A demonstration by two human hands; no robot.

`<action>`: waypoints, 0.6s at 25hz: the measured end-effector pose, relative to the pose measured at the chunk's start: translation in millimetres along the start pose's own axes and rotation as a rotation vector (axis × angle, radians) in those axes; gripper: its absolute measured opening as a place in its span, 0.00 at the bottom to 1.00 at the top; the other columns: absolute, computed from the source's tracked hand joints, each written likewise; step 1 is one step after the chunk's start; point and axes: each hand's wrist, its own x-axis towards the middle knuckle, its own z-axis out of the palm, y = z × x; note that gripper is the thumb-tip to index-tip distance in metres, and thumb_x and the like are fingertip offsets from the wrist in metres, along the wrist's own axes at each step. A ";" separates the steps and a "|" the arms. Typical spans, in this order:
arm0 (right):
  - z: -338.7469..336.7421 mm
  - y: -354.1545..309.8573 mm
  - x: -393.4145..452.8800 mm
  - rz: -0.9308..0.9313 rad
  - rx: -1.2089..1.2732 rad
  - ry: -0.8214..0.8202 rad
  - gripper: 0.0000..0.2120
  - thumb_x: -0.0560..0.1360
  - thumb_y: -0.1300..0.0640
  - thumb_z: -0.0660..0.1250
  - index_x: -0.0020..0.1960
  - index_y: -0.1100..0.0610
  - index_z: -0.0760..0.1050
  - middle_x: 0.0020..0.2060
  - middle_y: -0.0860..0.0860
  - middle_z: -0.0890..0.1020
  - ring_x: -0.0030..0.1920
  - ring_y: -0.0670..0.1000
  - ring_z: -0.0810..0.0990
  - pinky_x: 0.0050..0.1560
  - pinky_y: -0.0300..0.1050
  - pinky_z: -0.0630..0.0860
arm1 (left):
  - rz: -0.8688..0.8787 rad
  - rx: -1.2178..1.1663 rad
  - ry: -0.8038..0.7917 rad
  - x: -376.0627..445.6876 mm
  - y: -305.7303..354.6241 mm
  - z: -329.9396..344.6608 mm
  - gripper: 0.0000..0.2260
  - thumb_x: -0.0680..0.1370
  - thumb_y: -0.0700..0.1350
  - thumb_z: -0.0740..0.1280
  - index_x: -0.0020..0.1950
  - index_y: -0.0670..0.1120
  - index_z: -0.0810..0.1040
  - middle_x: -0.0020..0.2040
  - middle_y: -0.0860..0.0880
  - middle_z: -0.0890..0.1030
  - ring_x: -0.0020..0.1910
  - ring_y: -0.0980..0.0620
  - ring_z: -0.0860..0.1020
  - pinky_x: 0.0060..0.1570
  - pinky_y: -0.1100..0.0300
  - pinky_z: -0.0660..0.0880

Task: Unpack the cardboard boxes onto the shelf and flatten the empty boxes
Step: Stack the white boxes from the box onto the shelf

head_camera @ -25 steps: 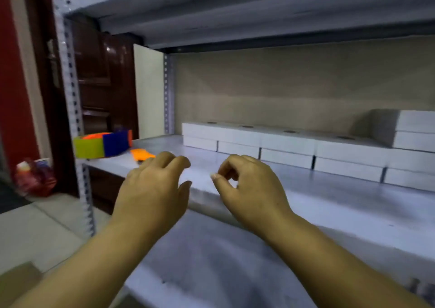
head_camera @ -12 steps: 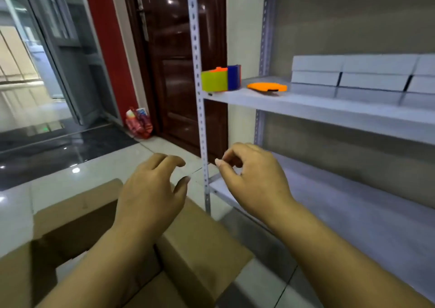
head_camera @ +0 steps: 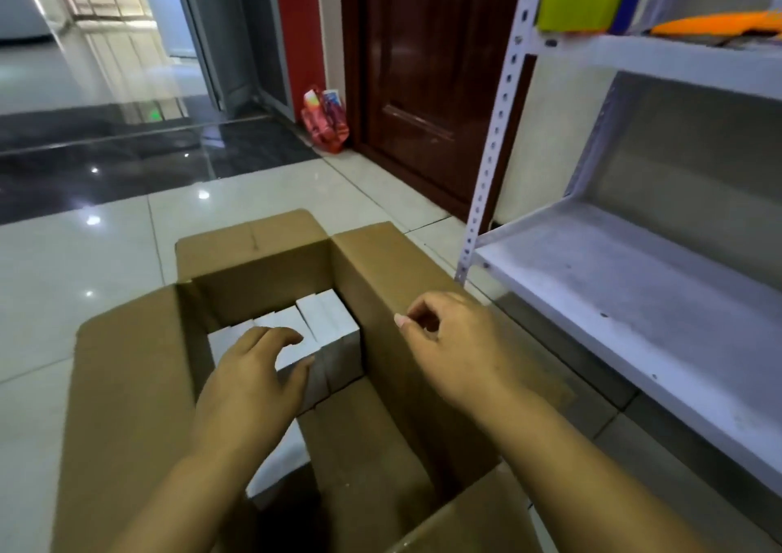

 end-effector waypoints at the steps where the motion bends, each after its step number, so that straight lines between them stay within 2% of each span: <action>1: 13.5 -1.1 -1.2 0.002 0.001 -0.022 0.06 0.78 0.47 0.63 0.46 0.48 0.74 0.42 0.42 0.75 0.43 0.43 0.76 0.47 0.42 0.79 | -0.036 -0.008 -0.013 -5.4 -13.5 2.6 0.13 0.72 0.45 0.74 0.55 0.45 0.81 0.53 0.47 0.81 0.43 0.53 0.76 0.42 0.59 0.74; 4: 56.0 -4.6 -6.2 0.016 -0.009 -0.119 0.06 0.78 0.47 0.63 0.47 0.48 0.74 0.43 0.43 0.76 0.43 0.43 0.75 0.44 0.38 0.75 | -0.164 -0.037 -0.050 -21.4 -51.2 8.9 0.12 0.71 0.41 0.74 0.53 0.41 0.81 0.50 0.43 0.81 0.42 0.50 0.76 0.43 0.60 0.71; 6: 82.5 -7.0 -9.5 0.029 -0.030 -0.209 0.06 0.79 0.47 0.63 0.49 0.48 0.75 0.45 0.44 0.77 0.44 0.43 0.76 0.44 0.37 0.76 | -0.229 -0.043 -0.040 -27.3 -71.0 10.7 0.11 0.71 0.40 0.74 0.52 0.41 0.81 0.50 0.43 0.80 0.48 0.43 0.78 0.46 0.57 0.70; 8: 106.4 -8.1 -12.6 0.046 -0.056 -0.296 0.07 0.79 0.46 0.62 0.52 0.49 0.75 0.47 0.44 0.77 0.45 0.43 0.76 0.46 0.37 0.77 | -0.253 -0.001 -0.024 -27.7 -86.0 11.1 0.11 0.72 0.41 0.73 0.53 0.41 0.81 0.52 0.42 0.79 0.53 0.41 0.75 0.48 0.57 0.68; 11: 141.7 -11.0 -14.2 0.044 -0.112 -0.425 0.09 0.79 0.46 0.61 0.55 0.49 0.74 0.50 0.45 0.77 0.47 0.44 0.76 0.49 0.39 0.78 | -0.332 -0.007 0.004 -19.9 -105.2 14.2 0.17 0.74 0.41 0.71 0.62 0.41 0.77 0.62 0.41 0.74 0.61 0.42 0.71 0.56 0.54 0.69; 13: 162.8 -12.7 -12.8 0.044 -0.142 -0.501 0.10 0.79 0.45 0.61 0.56 0.50 0.74 0.52 0.46 0.77 0.48 0.45 0.76 0.50 0.41 0.78 | -0.416 -0.059 -0.002 -15.7 -113.6 19.4 0.23 0.77 0.42 0.68 0.71 0.43 0.69 0.70 0.45 0.67 0.69 0.44 0.67 0.65 0.53 0.66; 15: 183.4 -13.8 -9.9 0.039 -0.187 -0.579 0.13 0.79 0.45 0.61 0.59 0.51 0.73 0.54 0.48 0.77 0.51 0.48 0.76 0.51 0.43 0.77 | -0.494 -0.153 0.003 -15.1 -118.3 25.4 0.26 0.79 0.42 0.64 0.76 0.46 0.61 0.75 0.49 0.60 0.73 0.48 0.61 0.69 0.57 0.61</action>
